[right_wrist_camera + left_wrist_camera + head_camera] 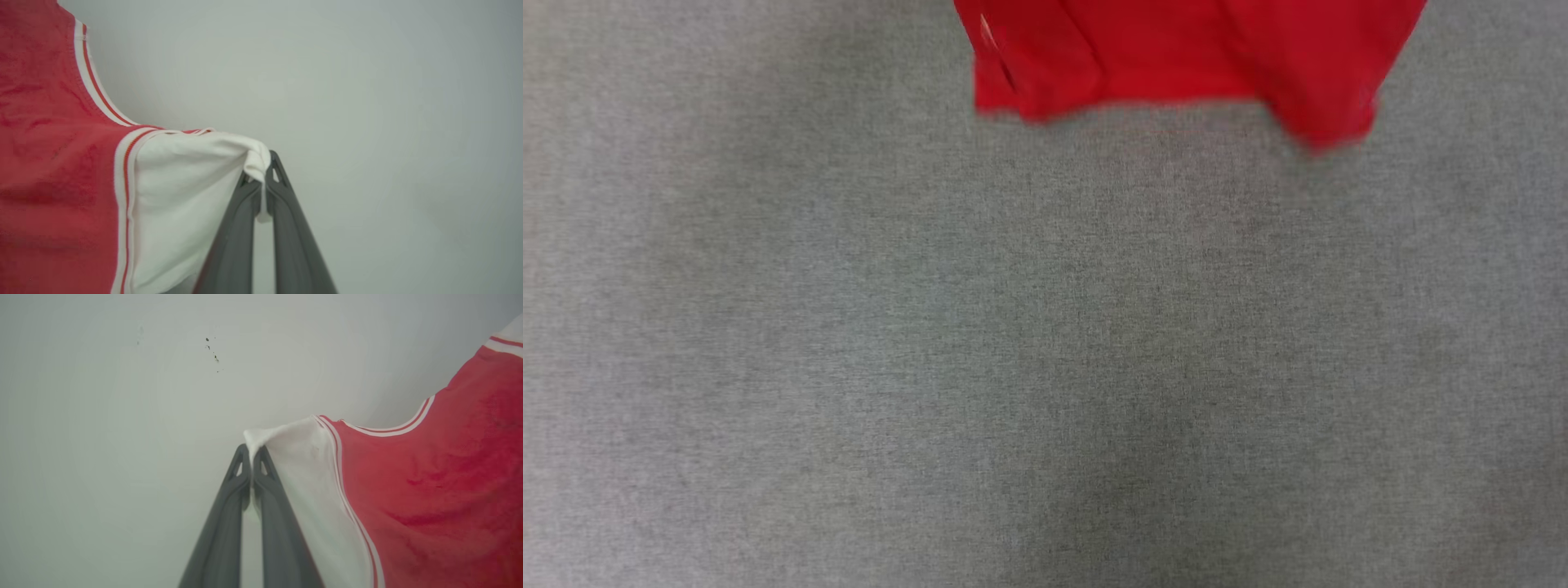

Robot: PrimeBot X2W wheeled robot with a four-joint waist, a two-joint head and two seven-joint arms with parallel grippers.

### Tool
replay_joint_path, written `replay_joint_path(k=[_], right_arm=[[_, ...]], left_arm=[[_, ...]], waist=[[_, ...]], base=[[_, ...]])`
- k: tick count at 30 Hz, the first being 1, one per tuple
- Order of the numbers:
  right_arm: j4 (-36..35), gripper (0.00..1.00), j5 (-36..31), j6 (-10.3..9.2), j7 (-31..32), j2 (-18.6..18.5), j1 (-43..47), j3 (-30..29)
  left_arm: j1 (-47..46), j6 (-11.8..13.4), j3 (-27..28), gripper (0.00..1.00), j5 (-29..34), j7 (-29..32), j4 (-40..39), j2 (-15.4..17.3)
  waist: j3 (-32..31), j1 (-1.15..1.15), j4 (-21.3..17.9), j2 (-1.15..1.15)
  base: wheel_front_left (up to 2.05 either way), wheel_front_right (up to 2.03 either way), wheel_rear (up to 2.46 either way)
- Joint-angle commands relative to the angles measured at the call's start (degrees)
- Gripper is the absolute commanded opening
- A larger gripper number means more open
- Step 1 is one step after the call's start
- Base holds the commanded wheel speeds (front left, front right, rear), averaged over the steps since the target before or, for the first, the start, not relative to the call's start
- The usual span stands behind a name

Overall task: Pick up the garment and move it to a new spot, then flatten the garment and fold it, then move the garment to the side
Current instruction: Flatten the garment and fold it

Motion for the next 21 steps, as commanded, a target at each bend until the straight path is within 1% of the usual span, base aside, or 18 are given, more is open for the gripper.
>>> replay_joint_path(k=[1, 4, 6, 9, 12, 16, 19, 21], right_arm=[[1.1, 0.00, -0.6, -0.10, -0.7, 0.5, -2.5, -0.1], [4.2, 0.00, -2.0, -0.10, -2.8, 1.9, -6.9, 0.4], [6.4, 0.00, -2.1, -0.10, -4.0, 3.0, -8.9, 0.8], [9.5, 0.00, -1.8, -0.10, -5.9, 4.7, -10.0, 1.8], [12.2, 0.00, -1.1, -0.10, -7.7, 5.7, -8.1, 3.6], [15.8, 0.00, 0.9, -0.10, -10.8, 7.3, -3.5, 5.7], [18.4, 0.00, 2.6, -0.10, -13.3, 8.4, 1.8, 7.2], [19.6, 0.00, 3.8, -0.10, -14.8, 9.6, 5.6, 8.8]], left_arm=[[-2.2, -0.2, 0.4, 0.00, 0.1, -0.7, 0.7, -0.6], [-5.5, -0.6, 0.9, 0.00, 0.5, -2.3, 3.1, -1.1], [-6.9, -0.8, 1.7, 0.00, -0.4, -3.8, 4.7, -1.7], [-7.6, -1.2, 1.0, 0.00, 0.1, -5.3, 6.8, -1.4], [-5.2, -1.5, -0.2, 0.00, -0.8, -6.4, 8.7, -2.0], [-0.3, -1.8, -1.9, 0.00, -2.6, -9.1, 10.8, -3.1], [5.0, -1.8, -3.3, 0.00, -4.2, -11.4, 12.0, -3.8], [8.9, -1.8, -4.8, 0.00, -5.0, -12.7, 12.1, -3.6]], waist=[[1.1, -0.01, -0.3, 0.00], [1.9, -0.01, -0.3, 0.00], [2.2, -0.01, -0.2, 0.00], [2.4, -0.01, -0.1, 0.00], [2.4, -0.01, 0.2, 0.00], [1.4, -0.01, 1.0, 0.00], [0.2, -0.01, 1.5, 0.00], [-0.7, -0.01, 1.3, 0.00]], base=[[0.00, 0.00, 0.00], [0.00, 0.00, 0.00], [0.00, 0.00, 0.00], [0.00, 0.00, 0.00], [0.00, 0.00, 0.00], [0.00, 0.00, 0.00], [0.00, 0.00, 0.00], [0.00, 0.00, 0.00]])
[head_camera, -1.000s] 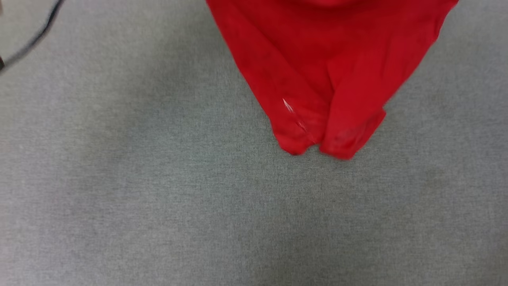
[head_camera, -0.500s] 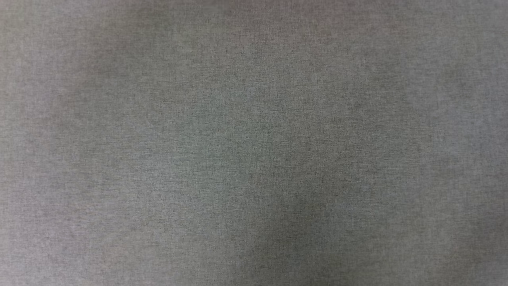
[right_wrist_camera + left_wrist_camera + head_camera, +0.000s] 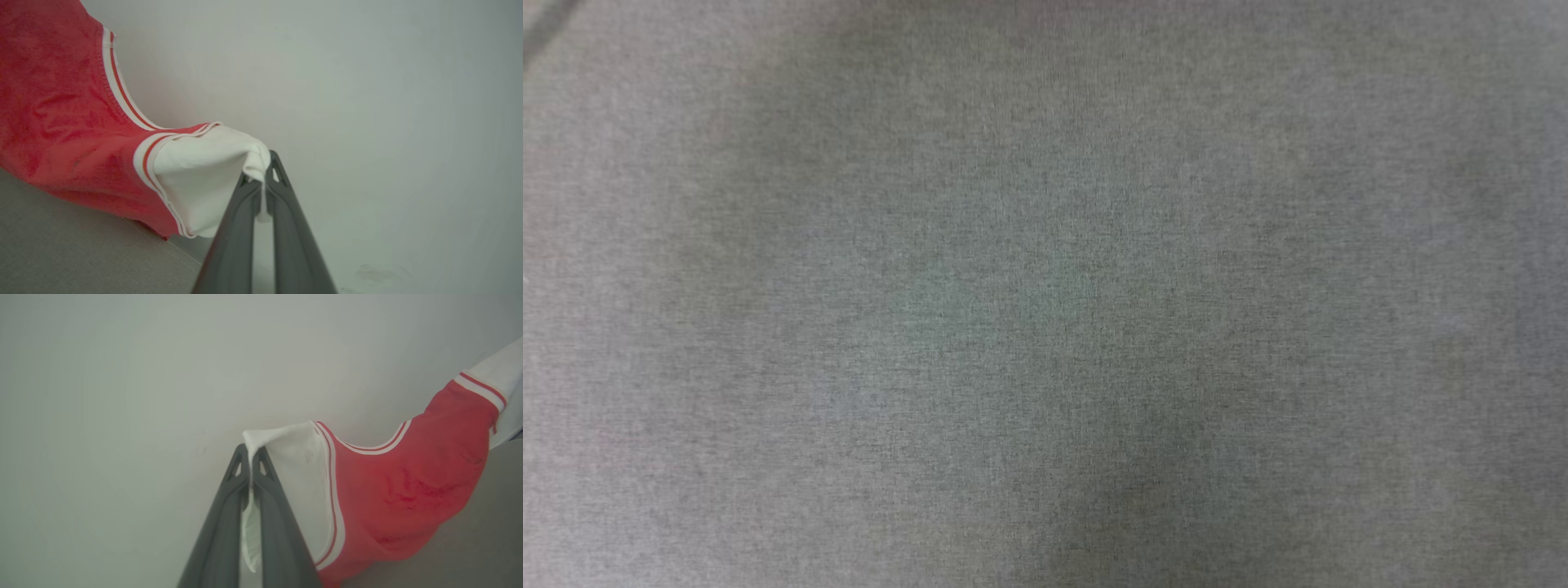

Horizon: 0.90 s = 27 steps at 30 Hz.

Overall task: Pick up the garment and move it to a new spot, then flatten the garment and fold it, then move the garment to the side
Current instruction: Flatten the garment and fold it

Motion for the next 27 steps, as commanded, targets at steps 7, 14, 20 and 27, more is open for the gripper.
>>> replay_joint_path(k=[7, 14, 20, 27], right_arm=[[1.1, 0.00, 4.3, -0.10, -4.4, 3.0, 12.1, 5.4], [-0.4, 0.00, 8.9, -0.10, -8.1, 3.8, 25.2, 11.1], [-4.8, 0.00, 13.1, -0.10, -10.4, -0.9, 35.1, 14.0], [-12.5, 0.00, 16.8, -0.09, -10.3, -9.5, 48.7, 13.2]], left_arm=[[14.8, 0.0, -3.3, 0.00, -3.4, -6.3, -1.3, 2.0], [34.0, 1.0, -4.3, 0.00, -8.3, -11.3, -6.2, 5.9], [50.3, 4.9, -3.3, 0.00, -13.8, -13.1, -13.7, 10.3], [65.4, 10.1, -4.0, 0.00, -17.5, -14.0, -22.4, 15.2]], waist=[[-3.8, 0.00, -0.4, 0.00], [-9.1, 0.00, -1.0, 0.00], [-13.9, 0.00, -0.9, 0.00], [-18.4, 0.00, -0.6, 0.00]], base=[[0.00, 0.00, 0.00], [0.00, 0.00, 0.00], [0.00, 0.00, 0.00], [0.00, 0.00, 0.00]])
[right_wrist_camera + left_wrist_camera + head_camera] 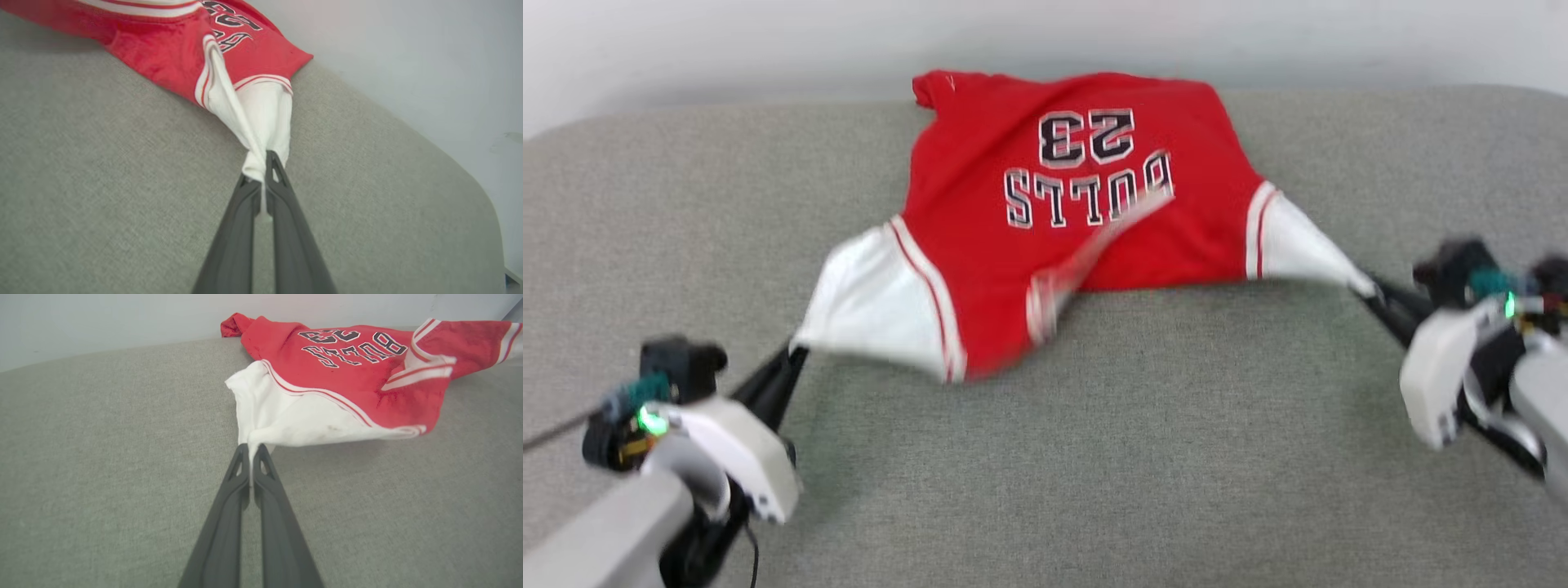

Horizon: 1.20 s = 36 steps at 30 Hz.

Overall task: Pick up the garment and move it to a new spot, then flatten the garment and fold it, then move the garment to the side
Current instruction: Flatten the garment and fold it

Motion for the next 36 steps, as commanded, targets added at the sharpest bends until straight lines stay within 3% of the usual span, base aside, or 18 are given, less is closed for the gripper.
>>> replay_joint_path(k=[1, 8, 17, 23, 27, 29, 36], right_arm=[[-2.0, 0.00, 0.7, -0.08, 0.4, -1.5, 4.4, -0.3], [-11.3, 0.00, 1.1, -0.08, 2.0, -6.8, 20.4, -4.7], [-23.2, 0.00, 0.3, -0.07, 9.2, -9.7, 39.9, -15.8], [-30.7, 0.00, -0.1, -0.08, 17.7, -11.1, 48.8, -21.3], [-33.6, 0.00, -1.4, -0.08, 20.8, -9.3, 50.4, -26.3], [-35.2, 1.00, -2.4, -0.08, 21.5, -8.6, 49.3, -29.6], [-43.1, 1.00, -4.9, -0.08, 25.6, -9.7, 43.1, -42.3]], left_arm=[[3.2, 1.3, -0.2, 0.00, -0.8, -0.3, -1.6, 0.8], [14.7, 6.7, -0.5, 0.00, -3.6, -0.9, -6.9, 4.5], [28.4, 13.3, 2.3, 0.00, -6.3, -1.6, -13.7, 7.5], [32.4, 14.9, 4.9, 0.00, -5.2, -1.6, -16.5, 7.0], [31.8, 14.8, 6.0, 0.00, -3.5, -1.7, -17.8, 6.1], [31.2, 14.6, 6.8, 0.00, -3.0, -1.6, -18.2, 5.7], [27.5, 15.4, 7.8, 0.00, 1.1, -1.6, -20.3, 5.7]], waist=[[-1.8, 0.01, 0.1, 0.00], [-5.1, 0.01, -1.0, 0.00], [-6.8, 0.01, -1.7, 0.00], [-6.2, 0.01, -1.2, 0.00], [-5.1, 0.01, -0.6, 0.00], [-4.3, 0.01, -0.5, 0.00], [-0.1, 0.01, 1.1, 0.00]], base=[[0.00, 0.00, 0.00], [0.00, 0.00, 0.00], [0.00, 0.00, 0.00], [0.00, 0.00, 0.00], [0.00, 0.00, 0.00], [0.00, 0.00, 0.00], [0.00, 0.00, 0.00]])
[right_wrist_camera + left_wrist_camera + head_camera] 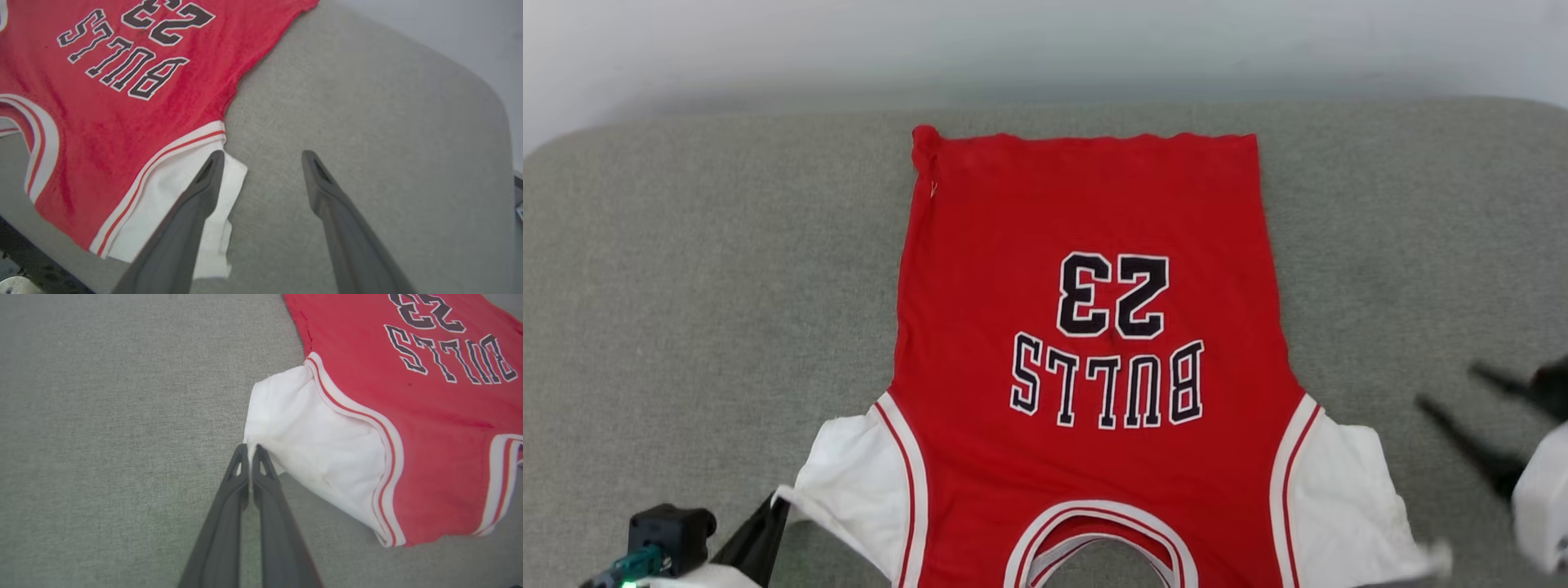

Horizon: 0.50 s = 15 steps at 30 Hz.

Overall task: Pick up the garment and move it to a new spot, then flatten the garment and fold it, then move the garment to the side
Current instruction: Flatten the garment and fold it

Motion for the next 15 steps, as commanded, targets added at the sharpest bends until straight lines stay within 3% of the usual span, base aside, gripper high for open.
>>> replay_joint_path(k=[1, 7, 10, 15], right_arm=[[-2.4, 1.00, -0.8, -0.07, 1.2, -0.6, -3.8, -3.6], [-4.1, 1.00, -1.7, -0.08, 7.4, 0.0, -19.7, -10.3], [-1.1, 1.00, -1.5, -0.07, 14.7, 0.2, -29.0, -8.5], [5.1, 1.00, 0.7, -0.07, 32.2, 0.2, -44.6, -2.3]], left_arm=[[-1.8, 0.5, 0.6, 0.00, 1.3, -0.1, -0.9, 0.0], [-6.0, 1.2, 1.6, 0.00, 4.7, -0.2, -3.4, -1.1], [-8.5, 1.1, 1.2, 0.00, 6.4, 0.1, -3.9, -2.0], [-12.1, 1.0, 0.5, 0.00, 8.9, 0.6, -4.9, -3.6]], waist=[[2.8, 0.00, 1.1, 0.00], [9.7, 0.00, 4.1, 0.00], [13.0, 0.00, 6.0, 0.00], [17.8, 0.00, 9.2, 0.00]], base=[[0.00, 0.00, 0.00], [0.00, 0.00, 0.00], [0.00, 0.00, 0.00], [0.00, 0.00, 0.00]])
